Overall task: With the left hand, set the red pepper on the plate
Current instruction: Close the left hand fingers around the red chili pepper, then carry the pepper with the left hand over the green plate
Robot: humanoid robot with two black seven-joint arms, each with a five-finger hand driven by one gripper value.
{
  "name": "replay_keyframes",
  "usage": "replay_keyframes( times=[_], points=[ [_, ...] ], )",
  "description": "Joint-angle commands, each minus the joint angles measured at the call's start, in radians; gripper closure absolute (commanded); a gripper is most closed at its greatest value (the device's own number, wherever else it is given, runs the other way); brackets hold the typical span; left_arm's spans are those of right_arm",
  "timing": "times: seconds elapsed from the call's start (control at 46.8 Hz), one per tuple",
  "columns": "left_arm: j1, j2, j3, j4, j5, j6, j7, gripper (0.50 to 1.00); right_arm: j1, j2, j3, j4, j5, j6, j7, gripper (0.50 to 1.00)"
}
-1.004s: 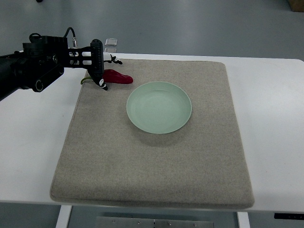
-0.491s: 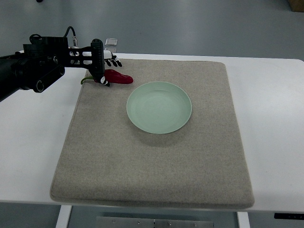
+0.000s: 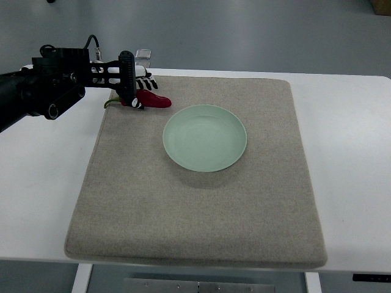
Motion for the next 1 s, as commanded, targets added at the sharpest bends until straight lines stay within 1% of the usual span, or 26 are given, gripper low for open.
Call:
replay_keyframes(
  times=[0.0, 0.021, 0.043, 0.128, 0.235, 0.256, 0.278, 0.384, 0.427, 0.47, 0.79, 0.983],
  points=[
    [0.005, -0.001, 0.000, 0.000, -0.001, 0.000, 0.000, 0.720, 0.000, 0.000, 0.000, 0.000, 0.000, 0.000, 0.000, 0.568],
    [0.005, -0.001, 0.000, 0.000, -0.002, 0.000, 0.000, 0.722, 0.000, 0.000, 0.000, 0.000, 0.000, 0.000, 0.000, 0.568],
    [0.005, -0.001, 0.000, 0.000, -0.001, 0.000, 0.000, 0.735, 0.000, 0.000, 0.000, 0.000, 0.000, 0.000, 0.000, 0.568],
    [0.006, -0.001, 0.000, 0.000, -0.001, 0.000, 0.000, 0.804, 0.000, 0.000, 0.000, 0.000, 0.000, 0.000, 0.000, 0.568],
    [0.005, -0.001, 0.000, 0.000, -0.002, 0.000, 0.000, 0.921, 0.000, 0.000, 0.001, 0.000, 0.000, 0.000, 0.000, 0.568],
    [0.006, -0.001, 0.000, 0.000, -0.002, 0.000, 0.000, 0.941, 0.000, 0.000, 0.000, 0.000, 0.000, 0.000, 0.000, 0.568],
    [0.006, -0.001, 0.000, 0.000, -0.001, 0.000, 0.000, 0.949, 0.000, 0.000, 0.001, 0.000, 0.000, 0.000, 0.000, 0.568],
    [0.006, -0.006, -0.002, 0.000, 0.001, 0.000, 0.000, 0.954, 0.000, 0.000, 0.000, 0.000, 0.000, 0.000, 0.000, 0.568],
    [0.006, -0.006, -0.002, 0.000, -0.001, 0.000, 0.000, 0.971, 0.000, 0.000, 0.000, 0.000, 0.000, 0.000, 0.000, 0.568],
    [0.006, -0.006, -0.002, 0.000, -0.001, 0.000, 0.000, 0.999, 0.000, 0.000, 0.000, 0.000, 0.000, 0.000, 0.000, 0.568],
    [-0.007, -0.006, -0.014, 0.000, -0.018, -0.011, 0.000, 1.000, 0.000, 0.000, 0.000, 0.000, 0.000, 0.000, 0.000, 0.568],
    [-0.011, -0.009, -0.083, 0.000, -0.024, -0.014, 0.000, 1.000, 0.000, 0.000, 0.001, 0.000, 0.000, 0.000, 0.000, 0.568]
  ],
)
